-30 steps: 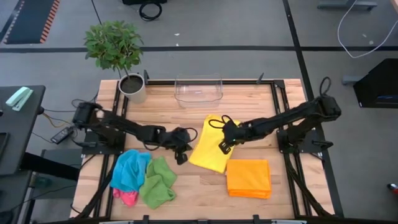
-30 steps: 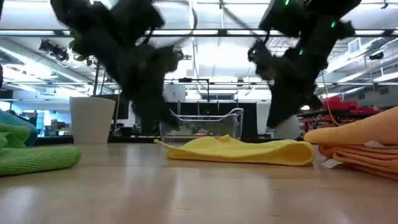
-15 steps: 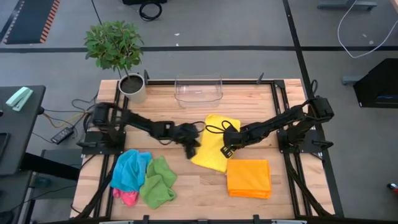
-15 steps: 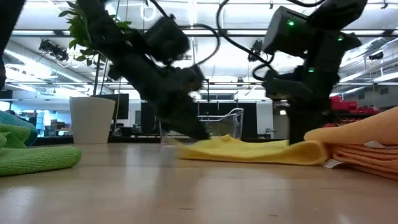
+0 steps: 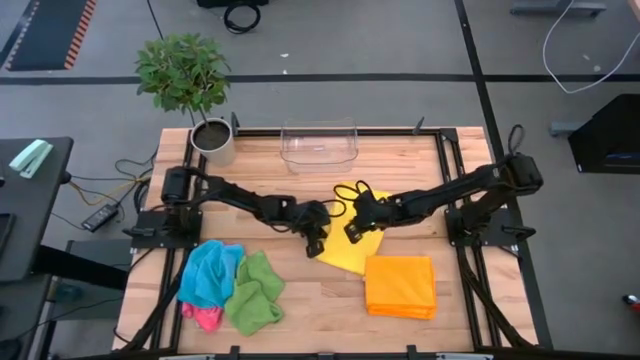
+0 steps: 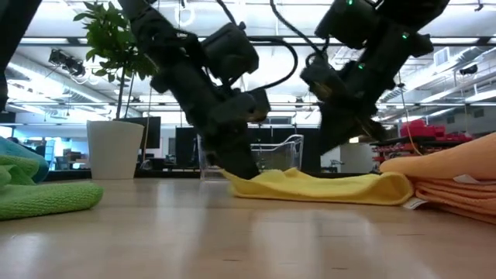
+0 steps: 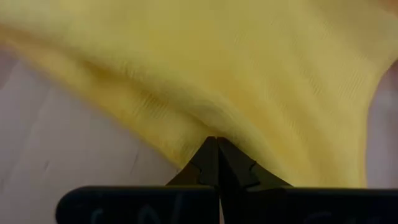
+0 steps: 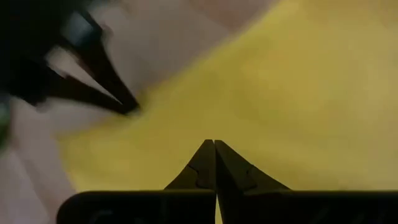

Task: Fold microfiber towels
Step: Fold the yellow towel on the table

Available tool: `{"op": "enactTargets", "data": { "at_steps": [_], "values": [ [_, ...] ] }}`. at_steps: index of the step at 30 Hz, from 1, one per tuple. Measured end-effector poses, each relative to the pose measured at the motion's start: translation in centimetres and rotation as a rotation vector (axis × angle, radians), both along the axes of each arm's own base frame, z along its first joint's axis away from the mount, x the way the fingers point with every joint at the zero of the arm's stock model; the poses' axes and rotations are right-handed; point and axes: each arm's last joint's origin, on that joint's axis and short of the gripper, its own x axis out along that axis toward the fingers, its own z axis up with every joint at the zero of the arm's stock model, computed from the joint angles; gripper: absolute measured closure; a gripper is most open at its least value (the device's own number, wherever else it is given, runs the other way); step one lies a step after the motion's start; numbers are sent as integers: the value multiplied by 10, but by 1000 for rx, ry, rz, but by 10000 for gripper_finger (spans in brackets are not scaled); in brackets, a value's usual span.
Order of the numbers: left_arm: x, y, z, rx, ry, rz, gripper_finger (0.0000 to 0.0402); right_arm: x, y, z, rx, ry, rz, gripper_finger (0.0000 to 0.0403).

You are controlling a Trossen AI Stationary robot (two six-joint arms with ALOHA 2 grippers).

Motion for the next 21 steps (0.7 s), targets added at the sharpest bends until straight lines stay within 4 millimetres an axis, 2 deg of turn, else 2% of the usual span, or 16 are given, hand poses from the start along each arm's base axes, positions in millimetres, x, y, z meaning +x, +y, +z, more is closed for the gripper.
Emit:
{"op": "enactTargets", "data": {
  "at_steps": [7,10,15,21],
  "values": [
    [-3,1,13,16,76,0,399,7,0,-34,13,95,2,401],
    [-5,1,15,15,106,-2,398,8,1,-43,19,124,8,401],
    [-12,-1,12,9,182,0,399,7,1,-44,26,145,5,401],
    [-14,-2,16,-4,191,21,393,2,0,-40,17,171,9,401]
  ]
}}
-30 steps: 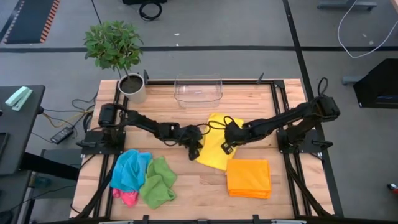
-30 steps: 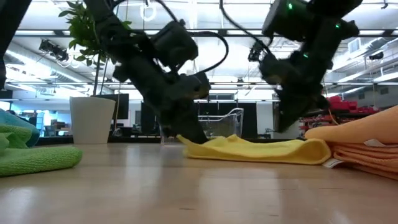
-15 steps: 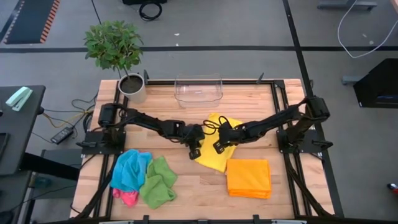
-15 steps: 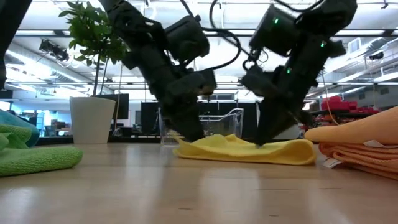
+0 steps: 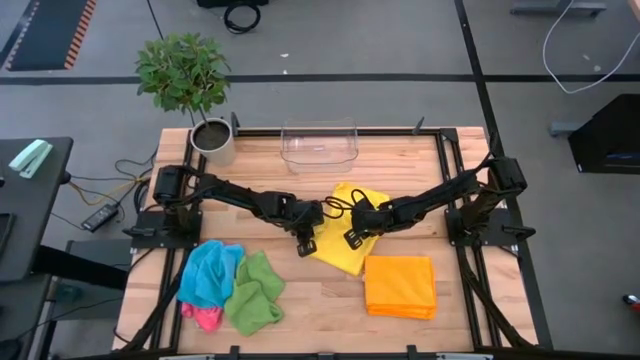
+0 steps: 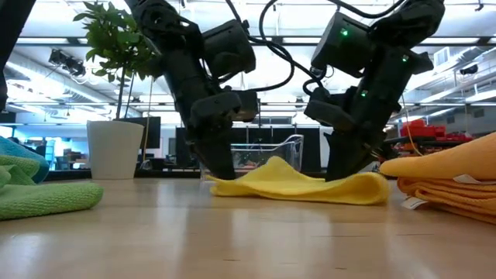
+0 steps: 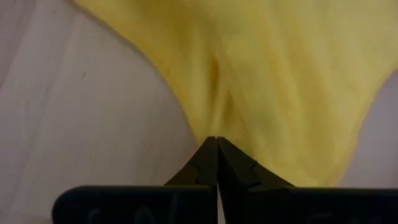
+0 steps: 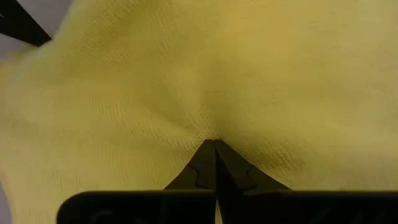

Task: Fold microfiber towels
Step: Fold the yellow towel on the table

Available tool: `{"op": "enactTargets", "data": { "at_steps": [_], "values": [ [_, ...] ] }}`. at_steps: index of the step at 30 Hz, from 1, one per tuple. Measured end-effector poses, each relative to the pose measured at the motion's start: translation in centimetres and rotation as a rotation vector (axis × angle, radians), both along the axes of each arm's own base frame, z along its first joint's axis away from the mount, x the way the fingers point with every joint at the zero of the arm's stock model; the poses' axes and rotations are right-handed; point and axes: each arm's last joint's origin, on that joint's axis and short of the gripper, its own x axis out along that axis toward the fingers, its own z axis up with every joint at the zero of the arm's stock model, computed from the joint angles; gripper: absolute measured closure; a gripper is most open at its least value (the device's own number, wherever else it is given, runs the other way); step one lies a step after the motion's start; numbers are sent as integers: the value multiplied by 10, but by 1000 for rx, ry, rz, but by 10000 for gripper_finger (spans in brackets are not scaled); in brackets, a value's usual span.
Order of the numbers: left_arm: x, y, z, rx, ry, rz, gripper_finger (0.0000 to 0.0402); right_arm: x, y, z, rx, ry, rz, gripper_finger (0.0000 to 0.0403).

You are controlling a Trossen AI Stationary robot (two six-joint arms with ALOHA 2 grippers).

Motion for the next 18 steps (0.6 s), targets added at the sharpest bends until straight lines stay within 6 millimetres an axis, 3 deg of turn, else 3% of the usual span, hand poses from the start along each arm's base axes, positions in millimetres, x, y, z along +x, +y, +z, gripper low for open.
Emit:
{"op": "enactTargets", "data": {
  "at_steps": [10,13,18],
  "values": [
    [7,11,48,21,-271,32,389,5,1,11,9,-77,30,401],
    [9,23,44,24,-277,44,396,7,2,24,15,-131,30,401],
    [19,37,21,-41,-289,34,394,2,7,36,34,-158,24,401]
  ]
}}
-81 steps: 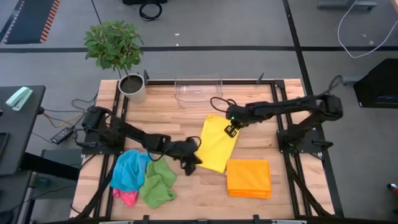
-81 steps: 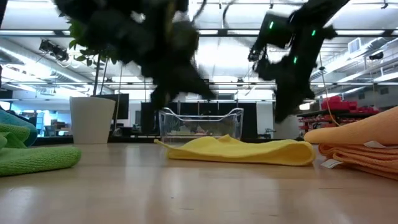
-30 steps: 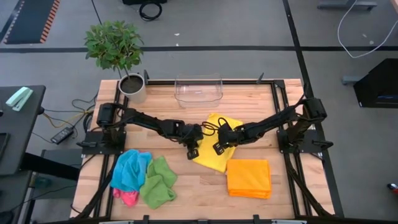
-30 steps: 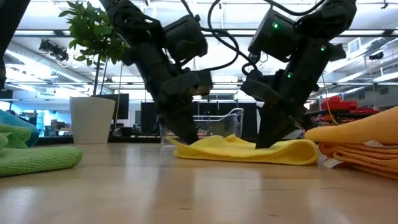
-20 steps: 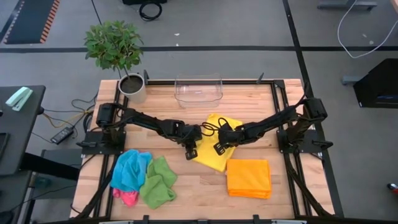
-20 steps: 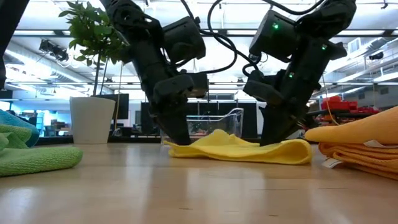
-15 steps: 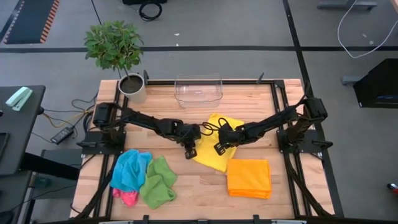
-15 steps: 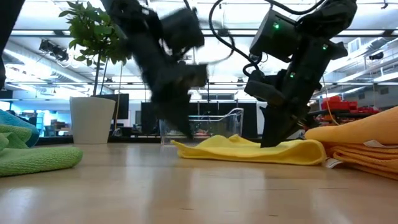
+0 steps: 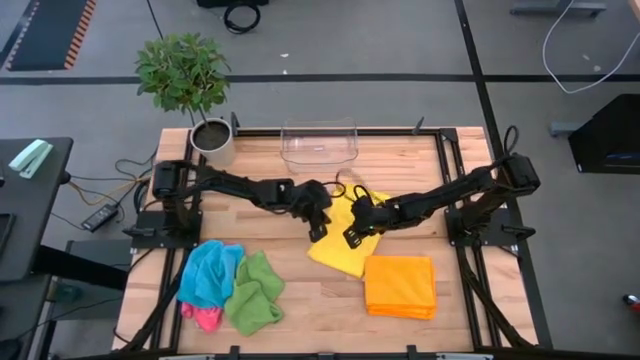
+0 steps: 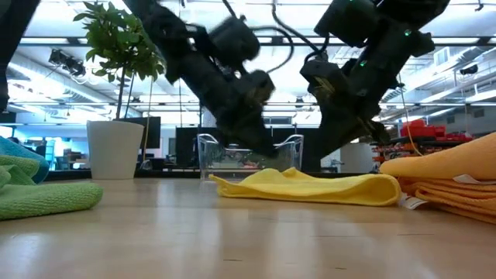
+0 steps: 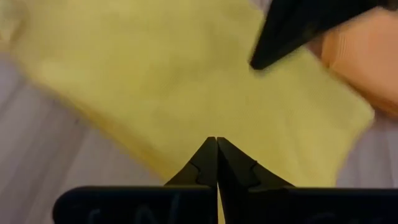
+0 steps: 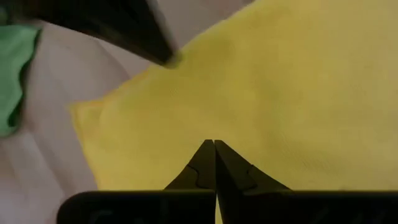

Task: Fold microfiber towels
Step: Fold the yellow towel on the table

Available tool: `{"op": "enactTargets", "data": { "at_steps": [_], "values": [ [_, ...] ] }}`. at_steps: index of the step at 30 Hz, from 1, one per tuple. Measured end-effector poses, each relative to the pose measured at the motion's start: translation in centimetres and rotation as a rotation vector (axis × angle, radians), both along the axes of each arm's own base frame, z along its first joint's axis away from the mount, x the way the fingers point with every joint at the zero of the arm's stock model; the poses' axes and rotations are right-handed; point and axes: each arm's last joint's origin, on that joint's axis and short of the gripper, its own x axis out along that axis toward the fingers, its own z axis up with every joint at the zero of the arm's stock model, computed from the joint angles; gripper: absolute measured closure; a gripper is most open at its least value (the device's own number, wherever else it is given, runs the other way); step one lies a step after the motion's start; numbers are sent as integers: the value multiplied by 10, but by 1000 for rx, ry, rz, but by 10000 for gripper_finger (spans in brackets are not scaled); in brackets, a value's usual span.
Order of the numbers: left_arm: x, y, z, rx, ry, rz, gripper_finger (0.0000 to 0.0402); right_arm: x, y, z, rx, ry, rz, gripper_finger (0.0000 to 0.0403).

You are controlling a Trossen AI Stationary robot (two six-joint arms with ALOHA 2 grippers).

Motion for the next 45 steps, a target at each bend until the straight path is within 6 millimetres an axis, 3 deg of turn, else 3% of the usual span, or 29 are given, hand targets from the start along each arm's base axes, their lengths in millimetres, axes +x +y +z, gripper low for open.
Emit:
{"op": "enactTargets", "data": {
  "at_steps": [8,13,18,24,27,30,33,38,41,45],
  "values": [
    [1,12,-31,-19,86,20,397,-17,15,-8,8,174,37,401],
    [0,14,-34,-10,109,37,395,-25,16,-15,0,219,33,401],
    [0,12,-33,-50,108,10,396,-38,3,-29,-53,265,-72,401],
    [-5,-8,-35,-172,192,-50,391,-43,-20,-35,-115,277,-124,401],
    [-8,-24,-29,-171,208,-91,390,-36,-26,-27,-152,282,-37,401],
    [-17,-36,-11,-74,230,-56,397,-25,-27,-6,-173,220,48,401],
    [-29,-40,16,74,229,6,393,-22,-17,12,-123,145,168,401],
    [-37,-49,26,149,237,-34,397,-22,8,20,-65,75,282,401],
    [-32,-52,21,156,211,-58,394,-20,23,15,-55,67,329,401],
    [-31,-44,-2,159,193,-34,397,-12,33,2,-37,60,330,401]
  ]
}}
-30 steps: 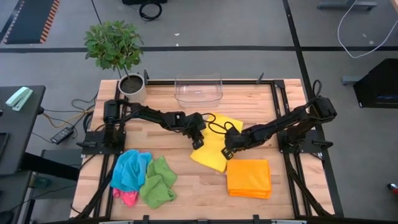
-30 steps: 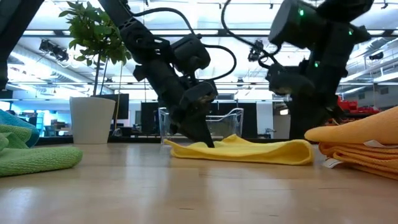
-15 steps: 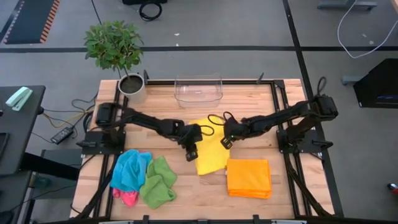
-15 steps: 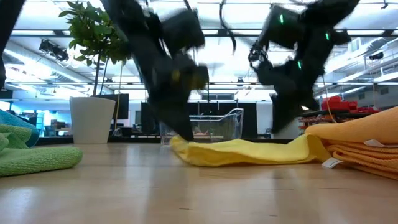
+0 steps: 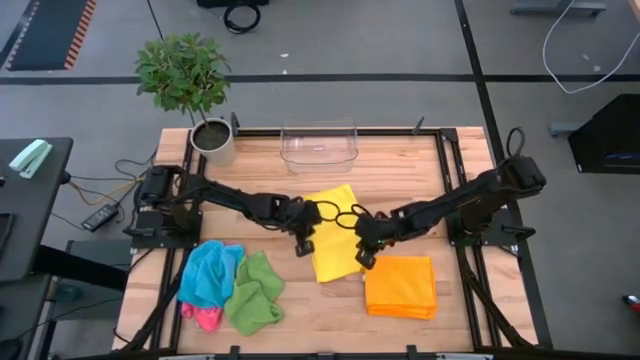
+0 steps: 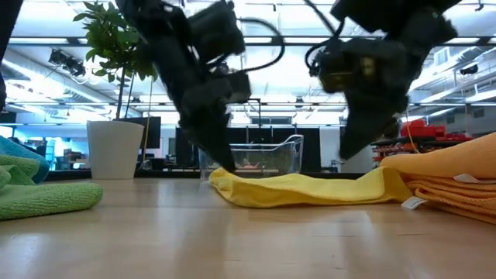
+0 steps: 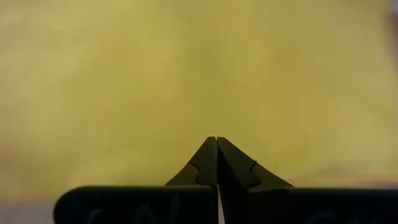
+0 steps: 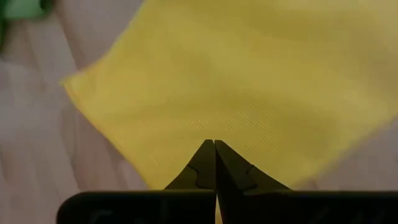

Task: Fold microfiber towels
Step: Fold the yellow towel on the table

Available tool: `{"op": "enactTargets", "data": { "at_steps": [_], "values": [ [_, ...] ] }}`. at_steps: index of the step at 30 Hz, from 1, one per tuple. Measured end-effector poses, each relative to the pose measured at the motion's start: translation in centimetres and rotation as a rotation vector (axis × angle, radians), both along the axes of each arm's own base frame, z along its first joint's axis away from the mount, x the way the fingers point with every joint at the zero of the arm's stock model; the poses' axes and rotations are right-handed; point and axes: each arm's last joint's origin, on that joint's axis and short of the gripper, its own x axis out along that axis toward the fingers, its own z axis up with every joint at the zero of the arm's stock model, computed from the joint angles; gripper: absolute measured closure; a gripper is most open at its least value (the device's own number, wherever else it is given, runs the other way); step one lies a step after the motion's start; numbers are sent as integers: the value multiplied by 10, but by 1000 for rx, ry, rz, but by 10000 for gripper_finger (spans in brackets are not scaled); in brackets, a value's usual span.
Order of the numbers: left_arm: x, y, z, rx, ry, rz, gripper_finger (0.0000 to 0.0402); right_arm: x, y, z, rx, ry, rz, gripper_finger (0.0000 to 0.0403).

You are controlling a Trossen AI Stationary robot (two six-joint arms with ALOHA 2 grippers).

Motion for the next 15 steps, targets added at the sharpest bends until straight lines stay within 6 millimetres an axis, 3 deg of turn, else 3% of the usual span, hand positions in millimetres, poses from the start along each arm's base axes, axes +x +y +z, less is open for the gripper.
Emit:
{"op": "enactTargets", "data": {
  "at_steps": [6,12,15],
  "values": [
    [-9,17,-25,-16,69,45,395,34,14,-12,74,-207,-4,401],
    [-15,27,-34,-45,87,63,394,79,24,-21,-6,-188,32,401],
    [-15,27,-34,-43,89,61,396,91,25,-29,-61,-109,28,401]
  ]
}}
